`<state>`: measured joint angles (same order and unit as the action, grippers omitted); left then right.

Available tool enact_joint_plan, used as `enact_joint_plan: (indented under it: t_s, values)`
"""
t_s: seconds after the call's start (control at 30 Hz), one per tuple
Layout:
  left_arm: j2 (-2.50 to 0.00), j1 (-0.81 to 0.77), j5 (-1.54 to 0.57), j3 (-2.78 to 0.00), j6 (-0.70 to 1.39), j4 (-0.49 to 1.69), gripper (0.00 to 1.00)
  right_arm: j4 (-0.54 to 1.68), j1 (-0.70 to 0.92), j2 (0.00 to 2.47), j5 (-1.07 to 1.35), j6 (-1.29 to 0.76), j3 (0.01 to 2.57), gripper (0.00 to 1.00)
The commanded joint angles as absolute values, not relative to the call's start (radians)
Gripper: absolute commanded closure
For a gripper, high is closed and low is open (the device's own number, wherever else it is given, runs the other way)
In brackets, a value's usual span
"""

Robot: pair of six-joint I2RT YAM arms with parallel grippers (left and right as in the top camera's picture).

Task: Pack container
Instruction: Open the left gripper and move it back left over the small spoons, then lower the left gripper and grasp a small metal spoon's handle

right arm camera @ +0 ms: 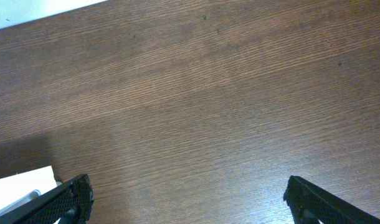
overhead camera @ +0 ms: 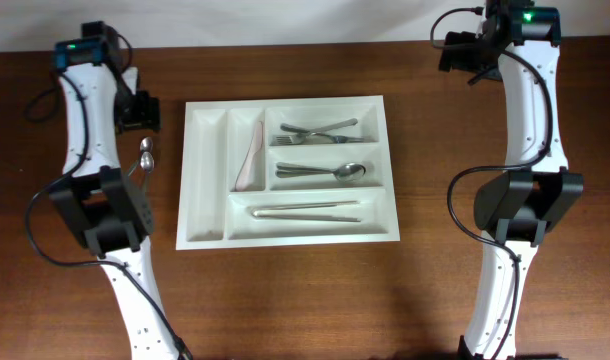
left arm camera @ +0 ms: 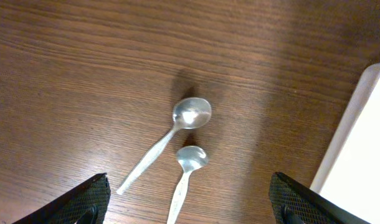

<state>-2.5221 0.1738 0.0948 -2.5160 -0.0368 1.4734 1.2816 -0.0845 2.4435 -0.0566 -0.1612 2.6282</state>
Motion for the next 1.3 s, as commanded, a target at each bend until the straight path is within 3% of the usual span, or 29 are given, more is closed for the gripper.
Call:
enact_joint_plan:
  t_s: [0.0,0.37,1.27]
  values:
    - [-2.536,0.169,0.19,-2.505,-0.011,1.475,0.16,1.282,-0.079,2.444,-0.072,-0.173,2.626,0.01]
    - [-2.585,0.168,0.285,-2.505,-0.011,1.52,0.16,1.282,-0.079,2.444,-0.072,-0.173,2.626,0.01]
    - [-2.669,0.128,0.293,-2.504,-0.02,1.496,0.17,1.282,-0.079,2.444,-0.072,-0.173,2.626,0.01]
